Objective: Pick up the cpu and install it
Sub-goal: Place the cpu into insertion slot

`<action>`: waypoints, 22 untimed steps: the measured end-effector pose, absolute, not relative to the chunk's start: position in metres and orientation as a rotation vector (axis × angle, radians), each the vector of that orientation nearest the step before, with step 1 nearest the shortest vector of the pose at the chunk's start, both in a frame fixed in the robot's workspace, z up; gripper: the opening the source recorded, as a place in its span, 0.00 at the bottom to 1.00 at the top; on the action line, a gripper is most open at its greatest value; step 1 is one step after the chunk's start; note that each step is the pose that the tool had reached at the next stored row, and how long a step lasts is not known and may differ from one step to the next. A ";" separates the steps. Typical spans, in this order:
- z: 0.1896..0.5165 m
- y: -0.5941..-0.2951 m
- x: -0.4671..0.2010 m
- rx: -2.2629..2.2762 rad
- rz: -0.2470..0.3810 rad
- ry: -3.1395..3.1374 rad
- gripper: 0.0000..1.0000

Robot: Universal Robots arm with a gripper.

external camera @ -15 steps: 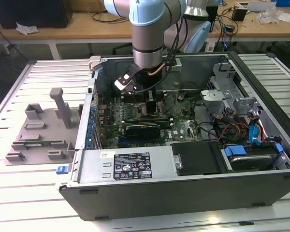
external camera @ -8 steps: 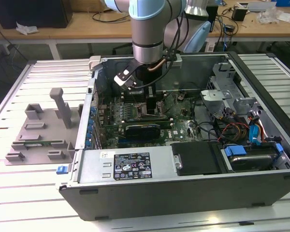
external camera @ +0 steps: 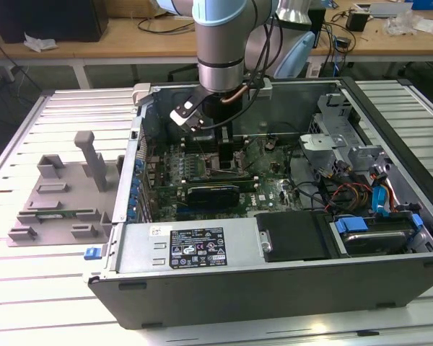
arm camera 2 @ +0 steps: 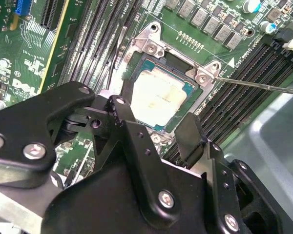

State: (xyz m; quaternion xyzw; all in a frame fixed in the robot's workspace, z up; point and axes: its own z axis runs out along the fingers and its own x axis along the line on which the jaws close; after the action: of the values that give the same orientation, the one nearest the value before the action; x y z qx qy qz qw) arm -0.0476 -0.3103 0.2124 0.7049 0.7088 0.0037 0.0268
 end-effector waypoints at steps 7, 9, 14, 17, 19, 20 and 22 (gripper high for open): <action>0.213 -0.310 -0.048 2.177 0.011 2.189 0.29; 0.213 -0.310 -0.048 2.177 0.011 2.190 0.17; 0.213 -0.310 -0.048 2.177 0.011 2.189 0.11; 0.213 -0.310 -0.048 2.177 0.011 2.189 0.11; 0.209 -0.310 -0.048 2.177 0.011 2.189 0.11; 0.207 -0.310 -0.048 2.177 0.011 2.189 0.11; 0.203 -0.311 -0.048 2.177 0.009 2.189 0.11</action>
State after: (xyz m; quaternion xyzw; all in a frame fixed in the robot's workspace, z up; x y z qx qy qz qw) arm -0.0478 -0.3106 0.2029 0.7048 0.7089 0.0028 0.0270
